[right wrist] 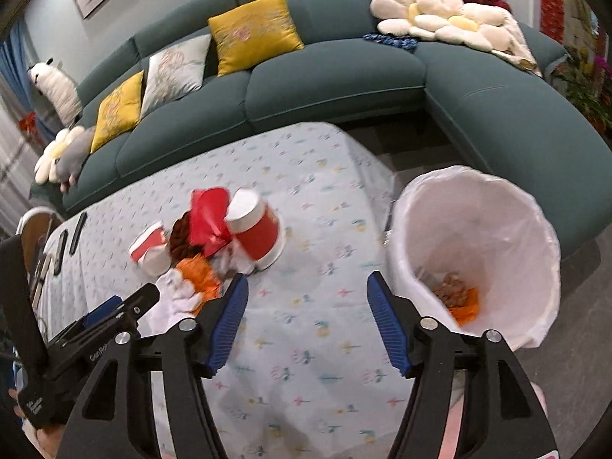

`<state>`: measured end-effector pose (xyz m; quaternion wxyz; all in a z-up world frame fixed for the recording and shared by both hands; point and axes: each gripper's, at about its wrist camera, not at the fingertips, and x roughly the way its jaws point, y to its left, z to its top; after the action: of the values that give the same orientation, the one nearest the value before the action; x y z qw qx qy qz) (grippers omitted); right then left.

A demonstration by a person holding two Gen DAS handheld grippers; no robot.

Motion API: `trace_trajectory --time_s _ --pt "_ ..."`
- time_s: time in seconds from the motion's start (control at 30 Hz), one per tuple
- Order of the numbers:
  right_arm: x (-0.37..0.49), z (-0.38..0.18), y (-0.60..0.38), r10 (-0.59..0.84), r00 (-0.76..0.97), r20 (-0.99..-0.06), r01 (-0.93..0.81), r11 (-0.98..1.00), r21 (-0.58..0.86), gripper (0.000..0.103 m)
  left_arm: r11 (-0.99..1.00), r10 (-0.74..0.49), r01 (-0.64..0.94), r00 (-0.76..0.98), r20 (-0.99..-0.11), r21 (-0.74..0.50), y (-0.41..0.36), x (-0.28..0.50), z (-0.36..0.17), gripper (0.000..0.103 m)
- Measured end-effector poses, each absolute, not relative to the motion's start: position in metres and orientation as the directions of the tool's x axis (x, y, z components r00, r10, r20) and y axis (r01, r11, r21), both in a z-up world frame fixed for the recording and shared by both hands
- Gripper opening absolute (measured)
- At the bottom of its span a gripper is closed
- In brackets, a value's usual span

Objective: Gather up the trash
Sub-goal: 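Withdraw both open tools from the wastebasket toward the table, then grasp the white glove with the left gripper while right grasps the orange bag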

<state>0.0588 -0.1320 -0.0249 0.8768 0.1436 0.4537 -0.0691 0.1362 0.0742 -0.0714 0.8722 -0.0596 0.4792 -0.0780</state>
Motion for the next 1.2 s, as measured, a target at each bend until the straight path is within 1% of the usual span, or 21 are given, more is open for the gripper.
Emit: trace_trajectory --time_s 0.27,0.43,0.53,0.63,0.77,1.03,1.2 --pt "0.069 -0.050 -0.090 0.047 0.523 -0.851 0.194 0.966 0.173 0.063 0.983 -0.149 -0.018 0.499 -0.853 -0.181 0.122 0.135 -0.095 0.072" --pt "0.077 -0.068 -0.067 0.068 0.484 -0.873 0.169 0.971 0.170 0.063 0.985 -0.129 -0.044 0.462 -0.877 -0.168 0.138 0.135 -0.113 0.072" --pt "0.083 -0.080 -0.056 0.085 0.461 -0.883 0.162 0.971 0.178 0.063 0.983 -0.118 -0.072 0.439 -0.891 -0.166 0.146 0.139 -0.122 0.076" --pt "0.090 -0.093 -0.044 0.103 0.443 -0.891 0.147 0.972 0.186 0.063 0.977 -0.129 -0.098 0.426 -0.895 -0.187 0.151 0.144 -0.129 0.076" --pt "0.101 -0.110 -0.029 0.113 0.410 -0.905 0.124 0.976 0.178 0.063 0.973 -0.167 -0.085 0.389 -0.906 -0.216 0.149 0.156 -0.139 0.076" --pt "0.115 -0.139 -0.017 0.122 0.349 -0.929 0.118 0.978 0.173 0.063 0.977 -0.173 -0.061 0.330 -0.928 -0.204 0.141 0.173 -0.159 0.075" --pt "0.121 -0.151 -0.015 0.143 0.327 -0.934 0.111 0.976 0.188 0.060 0.981 -0.161 -0.046 0.338 -0.927 -0.187 0.140 0.174 -0.164 0.070"
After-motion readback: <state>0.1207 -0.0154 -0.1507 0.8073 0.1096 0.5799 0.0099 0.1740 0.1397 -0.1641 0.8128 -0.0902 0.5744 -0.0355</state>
